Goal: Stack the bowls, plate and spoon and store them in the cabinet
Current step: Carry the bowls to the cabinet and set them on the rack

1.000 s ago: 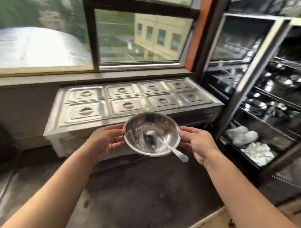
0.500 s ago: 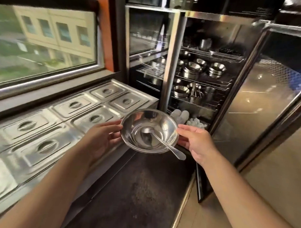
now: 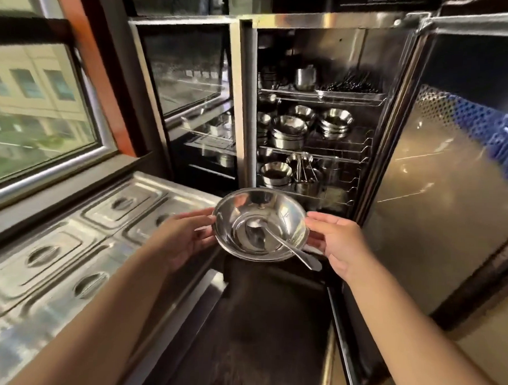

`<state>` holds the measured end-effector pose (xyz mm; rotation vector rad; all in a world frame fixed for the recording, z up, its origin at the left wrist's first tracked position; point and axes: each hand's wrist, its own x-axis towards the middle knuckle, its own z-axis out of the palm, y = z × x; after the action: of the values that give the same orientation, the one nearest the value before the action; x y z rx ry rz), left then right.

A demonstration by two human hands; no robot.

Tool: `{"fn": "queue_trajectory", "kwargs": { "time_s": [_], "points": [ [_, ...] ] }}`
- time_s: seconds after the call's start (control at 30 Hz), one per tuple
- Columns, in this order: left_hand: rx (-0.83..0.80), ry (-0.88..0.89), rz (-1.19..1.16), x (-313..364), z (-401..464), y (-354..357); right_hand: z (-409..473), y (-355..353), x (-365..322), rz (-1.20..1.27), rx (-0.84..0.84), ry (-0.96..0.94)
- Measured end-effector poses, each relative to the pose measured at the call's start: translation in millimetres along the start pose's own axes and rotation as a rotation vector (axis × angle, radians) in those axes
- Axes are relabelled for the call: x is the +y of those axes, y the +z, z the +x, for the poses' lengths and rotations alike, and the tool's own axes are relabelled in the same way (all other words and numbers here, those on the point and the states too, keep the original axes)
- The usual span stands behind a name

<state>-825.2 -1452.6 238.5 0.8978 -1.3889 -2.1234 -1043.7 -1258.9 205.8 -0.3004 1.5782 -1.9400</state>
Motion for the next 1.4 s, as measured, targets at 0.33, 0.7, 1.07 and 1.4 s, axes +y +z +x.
{"fn": "queue_trajectory", "kwargs": {
  "time_s": [0.33,0.7,1.07,1.4],
  "points": [
    [-0.064,-0.018,0.023,28,184,74,156,-22,-45,-0.035,0.177,-0.015],
    [-0.294,-0.127,0.049,38,426,153,317,-53,-80,-0.067,0.447,-0.051],
    [-0.456,-0.201,0.151,82,575,231,454,-53,-122,-0.1,0.66,-0.044],
    [-0.485,-0.234,0.213,67,635,303,547,-101,-131,-0.407,0.714,0.017]
  ]
}}
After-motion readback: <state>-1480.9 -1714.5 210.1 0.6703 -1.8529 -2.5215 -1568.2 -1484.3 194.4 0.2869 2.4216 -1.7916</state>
